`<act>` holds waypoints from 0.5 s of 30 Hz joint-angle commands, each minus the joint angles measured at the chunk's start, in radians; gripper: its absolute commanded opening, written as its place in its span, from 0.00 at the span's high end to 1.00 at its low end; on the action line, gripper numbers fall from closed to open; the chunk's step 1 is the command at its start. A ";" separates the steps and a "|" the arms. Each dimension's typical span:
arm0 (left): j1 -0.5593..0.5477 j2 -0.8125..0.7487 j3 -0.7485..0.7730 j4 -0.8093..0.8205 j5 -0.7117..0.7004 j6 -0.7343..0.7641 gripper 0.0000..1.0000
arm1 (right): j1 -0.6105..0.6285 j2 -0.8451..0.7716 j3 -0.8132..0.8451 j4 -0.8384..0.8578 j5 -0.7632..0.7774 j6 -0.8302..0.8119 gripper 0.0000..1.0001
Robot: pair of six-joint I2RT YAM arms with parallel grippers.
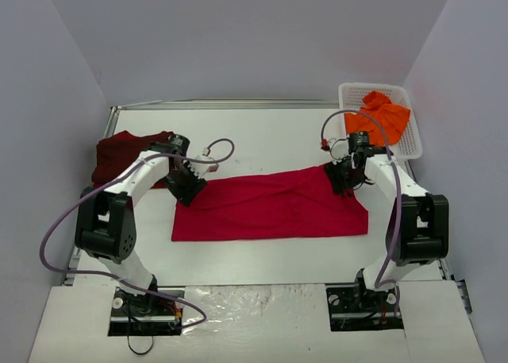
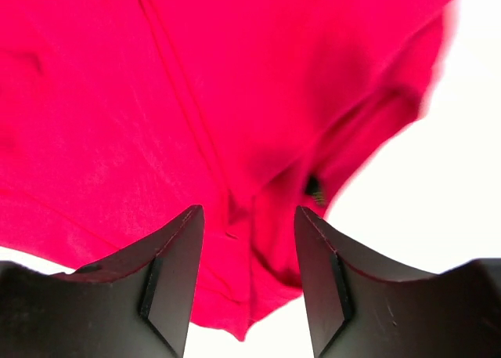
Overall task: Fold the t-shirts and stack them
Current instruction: Fold the other side of the tshirt into a rectangle
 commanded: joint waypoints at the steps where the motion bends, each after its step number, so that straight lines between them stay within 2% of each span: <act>1: -0.005 -0.141 0.126 -0.103 -0.015 0.022 0.51 | -0.006 -0.084 0.117 -0.094 -0.023 -0.018 0.53; 6: 0.009 -0.197 0.212 -0.125 -0.058 -0.016 0.50 | -0.005 -0.089 0.221 -0.096 -0.072 -0.013 0.50; 12: 0.013 -0.225 0.211 -0.117 -0.147 -0.081 0.49 | -0.001 0.057 0.269 -0.098 -0.159 -0.035 0.49; 15: 0.018 -0.234 0.207 -0.128 -0.173 -0.089 0.49 | 0.002 0.124 0.307 -0.116 -0.210 -0.053 0.52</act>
